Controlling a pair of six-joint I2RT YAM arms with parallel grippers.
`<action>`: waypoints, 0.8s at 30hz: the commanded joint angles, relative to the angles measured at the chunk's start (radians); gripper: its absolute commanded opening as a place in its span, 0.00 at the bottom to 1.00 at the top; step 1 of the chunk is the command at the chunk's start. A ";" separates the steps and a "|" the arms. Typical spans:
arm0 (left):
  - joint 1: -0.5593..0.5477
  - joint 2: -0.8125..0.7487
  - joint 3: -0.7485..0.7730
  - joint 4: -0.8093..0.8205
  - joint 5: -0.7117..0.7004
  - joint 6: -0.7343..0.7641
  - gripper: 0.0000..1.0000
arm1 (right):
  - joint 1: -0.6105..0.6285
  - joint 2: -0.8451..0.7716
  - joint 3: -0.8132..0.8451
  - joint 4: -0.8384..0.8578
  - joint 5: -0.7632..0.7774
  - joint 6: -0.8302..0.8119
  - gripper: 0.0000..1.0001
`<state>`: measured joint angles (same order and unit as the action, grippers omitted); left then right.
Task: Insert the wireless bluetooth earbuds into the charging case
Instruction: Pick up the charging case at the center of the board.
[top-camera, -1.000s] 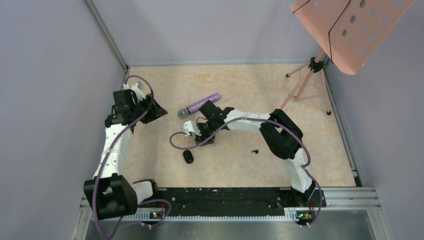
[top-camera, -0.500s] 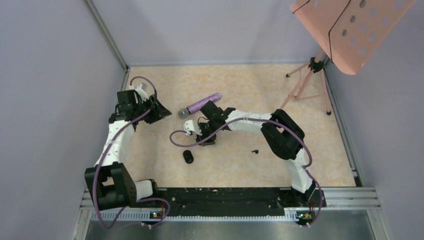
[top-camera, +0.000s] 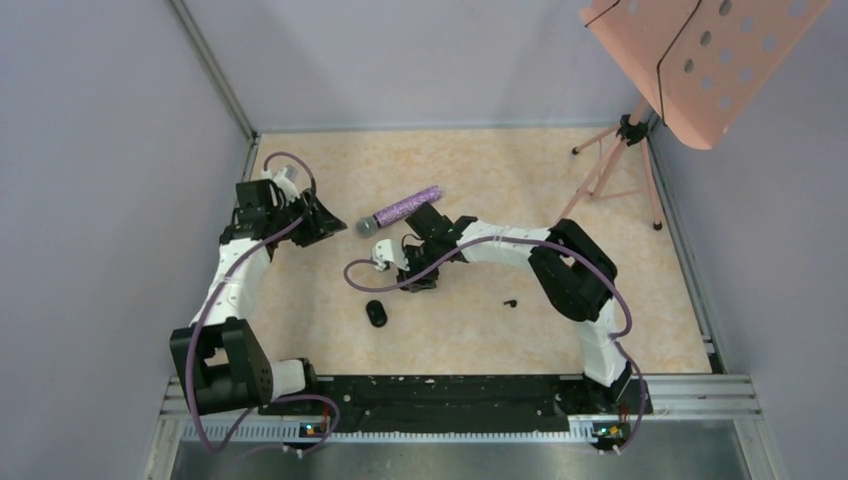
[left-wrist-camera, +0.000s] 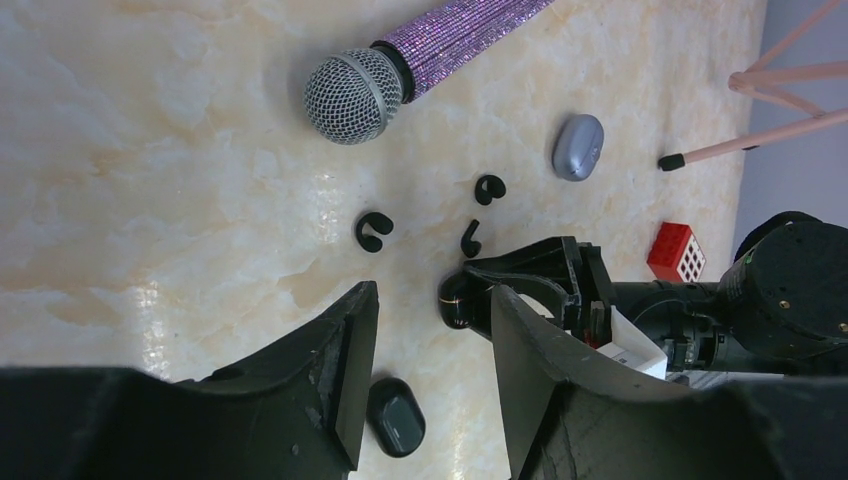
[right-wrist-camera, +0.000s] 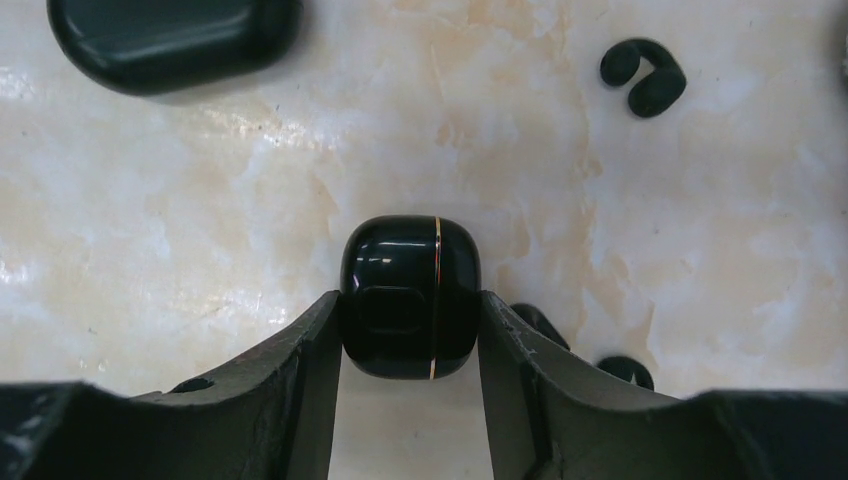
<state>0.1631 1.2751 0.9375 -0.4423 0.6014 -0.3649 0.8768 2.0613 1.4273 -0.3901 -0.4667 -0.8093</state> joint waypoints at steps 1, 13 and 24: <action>-0.006 0.033 -0.014 0.073 0.087 -0.009 0.51 | -0.018 -0.103 -0.048 0.017 0.035 0.020 0.32; -0.194 0.063 0.072 0.507 0.450 -0.031 0.52 | -0.063 -0.506 -0.064 0.148 0.233 -0.055 0.30; -0.390 0.120 0.163 0.863 0.508 -0.206 0.53 | -0.062 -0.720 -0.165 0.279 0.352 -0.160 0.32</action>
<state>-0.1936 1.3575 1.0672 0.1993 1.0439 -0.4759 0.8139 1.3666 1.3033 -0.1581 -0.1661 -0.9203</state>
